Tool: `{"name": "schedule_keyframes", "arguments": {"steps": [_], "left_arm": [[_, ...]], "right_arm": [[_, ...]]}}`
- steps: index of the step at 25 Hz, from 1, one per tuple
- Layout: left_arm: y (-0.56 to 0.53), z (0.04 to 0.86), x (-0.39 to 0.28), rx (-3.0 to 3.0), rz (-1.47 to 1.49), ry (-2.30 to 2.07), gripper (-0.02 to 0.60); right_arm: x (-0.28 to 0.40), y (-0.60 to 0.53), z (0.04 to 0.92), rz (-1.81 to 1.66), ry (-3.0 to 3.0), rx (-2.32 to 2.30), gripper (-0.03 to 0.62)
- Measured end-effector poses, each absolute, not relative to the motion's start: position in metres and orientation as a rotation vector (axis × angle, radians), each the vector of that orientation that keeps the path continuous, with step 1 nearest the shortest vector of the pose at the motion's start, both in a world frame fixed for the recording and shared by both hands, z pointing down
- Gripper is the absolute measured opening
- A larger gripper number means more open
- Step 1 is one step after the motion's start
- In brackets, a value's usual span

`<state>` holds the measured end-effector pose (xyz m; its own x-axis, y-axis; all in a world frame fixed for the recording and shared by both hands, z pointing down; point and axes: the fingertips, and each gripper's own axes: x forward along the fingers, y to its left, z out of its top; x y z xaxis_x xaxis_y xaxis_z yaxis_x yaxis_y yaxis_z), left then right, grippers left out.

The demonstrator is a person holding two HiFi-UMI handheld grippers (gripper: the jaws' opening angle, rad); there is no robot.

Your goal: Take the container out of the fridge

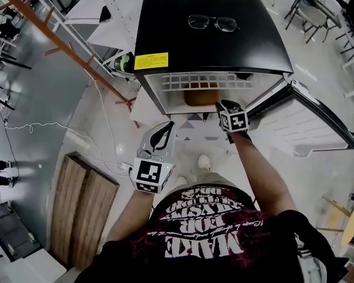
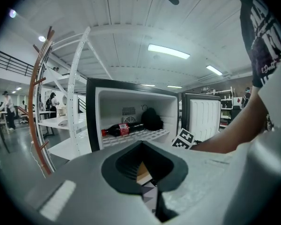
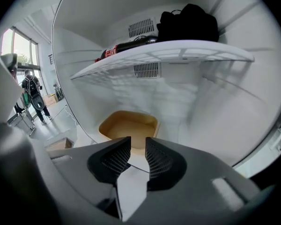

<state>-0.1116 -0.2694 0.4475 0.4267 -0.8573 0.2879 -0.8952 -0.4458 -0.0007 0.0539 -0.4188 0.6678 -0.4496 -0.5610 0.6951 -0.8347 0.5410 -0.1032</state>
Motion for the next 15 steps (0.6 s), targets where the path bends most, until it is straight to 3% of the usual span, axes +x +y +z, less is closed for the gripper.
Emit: {"name": "schedule_keyframes", "arguments": {"steps": [15], "left_arm": [[-0.262,0.452,-0.123,2.491,0.388,-1.589,0.000]], "right_arm": [[0.061,-0.443,0.695,0.661,-2.083,1.211,0.204]]}}
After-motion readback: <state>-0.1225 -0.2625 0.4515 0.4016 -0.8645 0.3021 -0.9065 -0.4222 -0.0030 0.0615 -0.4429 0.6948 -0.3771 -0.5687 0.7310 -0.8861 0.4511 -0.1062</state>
